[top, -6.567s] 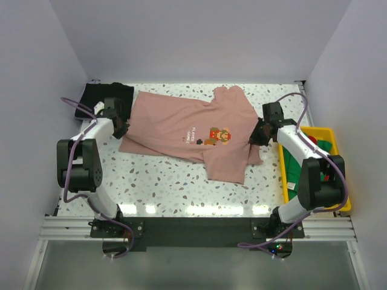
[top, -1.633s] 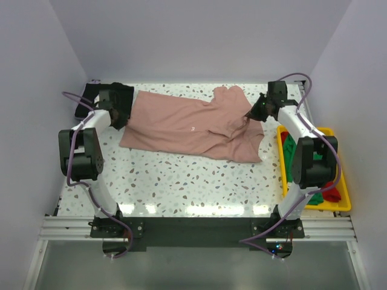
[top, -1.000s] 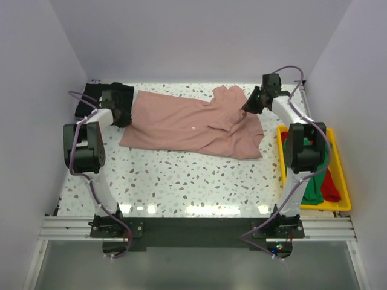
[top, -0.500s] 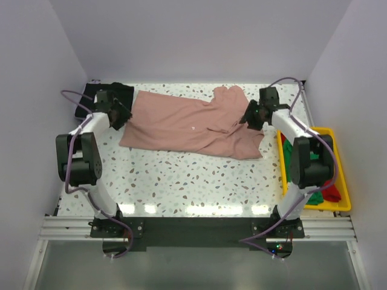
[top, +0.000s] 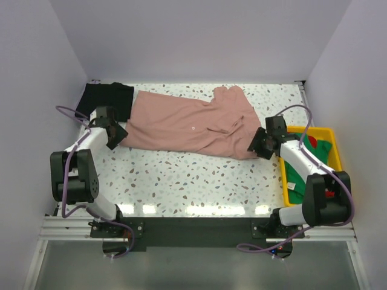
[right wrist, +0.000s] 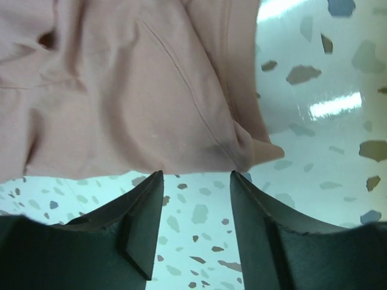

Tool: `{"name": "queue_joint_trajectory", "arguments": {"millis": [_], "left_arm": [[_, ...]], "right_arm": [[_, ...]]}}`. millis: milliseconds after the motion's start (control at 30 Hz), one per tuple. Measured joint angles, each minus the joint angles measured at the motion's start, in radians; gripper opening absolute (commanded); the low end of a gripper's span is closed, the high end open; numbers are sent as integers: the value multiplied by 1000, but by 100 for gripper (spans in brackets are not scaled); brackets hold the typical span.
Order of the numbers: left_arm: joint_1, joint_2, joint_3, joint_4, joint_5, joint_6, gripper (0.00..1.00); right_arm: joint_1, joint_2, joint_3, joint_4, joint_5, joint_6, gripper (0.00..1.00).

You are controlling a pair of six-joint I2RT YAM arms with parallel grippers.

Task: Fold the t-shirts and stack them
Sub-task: Fold the tshirt

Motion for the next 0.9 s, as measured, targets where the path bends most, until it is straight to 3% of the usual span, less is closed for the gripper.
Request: {"name": "queue_joint_trajectory", "arguments": {"millis": [367,433,700,767,867,900], "left_arm": [[0,17,-61,31,20,-30,57],[0,35,-66,49,25,-38,55],[0,72,-74,100,32,-53,36],[0,77,-74,106,31,-53,28],[0,86,-72,117,28,-54,11],[0,90,-70,119,28,-55,7]], "right_arm": [[0,-46,-64,9,3,15,56],[0,-46,-69,17,4,19,60],[0,18,-88,60,4,33,59],[0,51,-89,77,5,39,56],[0,100,-89,101,8,47,38],[0,113,-89,106,11,50,26]]}}
